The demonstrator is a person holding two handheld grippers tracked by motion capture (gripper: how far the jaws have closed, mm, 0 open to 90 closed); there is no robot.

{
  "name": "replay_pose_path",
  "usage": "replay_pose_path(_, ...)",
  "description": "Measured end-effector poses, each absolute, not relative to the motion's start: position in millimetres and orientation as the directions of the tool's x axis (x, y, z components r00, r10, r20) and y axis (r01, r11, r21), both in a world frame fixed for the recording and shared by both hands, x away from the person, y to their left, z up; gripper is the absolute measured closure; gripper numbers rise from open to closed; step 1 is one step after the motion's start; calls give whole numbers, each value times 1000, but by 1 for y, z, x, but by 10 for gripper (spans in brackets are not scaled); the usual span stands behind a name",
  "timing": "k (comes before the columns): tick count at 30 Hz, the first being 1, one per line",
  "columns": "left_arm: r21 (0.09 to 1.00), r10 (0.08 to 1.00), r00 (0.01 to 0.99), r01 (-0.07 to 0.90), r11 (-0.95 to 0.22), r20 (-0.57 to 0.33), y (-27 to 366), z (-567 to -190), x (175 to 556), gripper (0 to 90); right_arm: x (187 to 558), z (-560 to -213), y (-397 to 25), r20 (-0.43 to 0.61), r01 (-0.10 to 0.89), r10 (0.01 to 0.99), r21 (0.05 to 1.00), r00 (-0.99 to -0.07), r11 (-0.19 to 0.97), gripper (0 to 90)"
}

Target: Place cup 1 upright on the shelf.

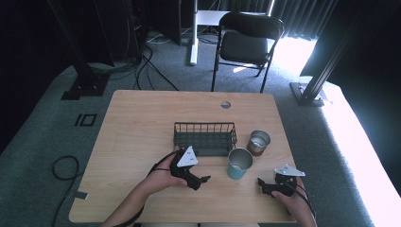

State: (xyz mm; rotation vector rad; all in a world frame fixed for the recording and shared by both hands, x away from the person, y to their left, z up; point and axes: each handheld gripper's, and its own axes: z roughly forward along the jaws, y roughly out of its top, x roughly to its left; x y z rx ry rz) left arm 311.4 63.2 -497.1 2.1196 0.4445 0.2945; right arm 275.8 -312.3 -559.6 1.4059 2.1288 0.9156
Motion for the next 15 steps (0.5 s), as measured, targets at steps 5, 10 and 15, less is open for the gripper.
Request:
replay_pose_path(5, 836, 408, 912, 195, -512, 37, 54, -499, 313, 22, 276, -560, -312, 6, 636, 919, 723, -395, 269, 107)
replay_pose_path(10, 842, 390, 920, 182, -508, 36, 44, -497, 314, 22, 276, -560, -312, 6, 636, 919, 723, -395, 269, 107)
replay_pose_path(15, 849, 367, 930, 167, -502, 34, 33, -495, 316, 22, 276, -560, -312, 6, 636, 919, 723, -395, 269, 107)
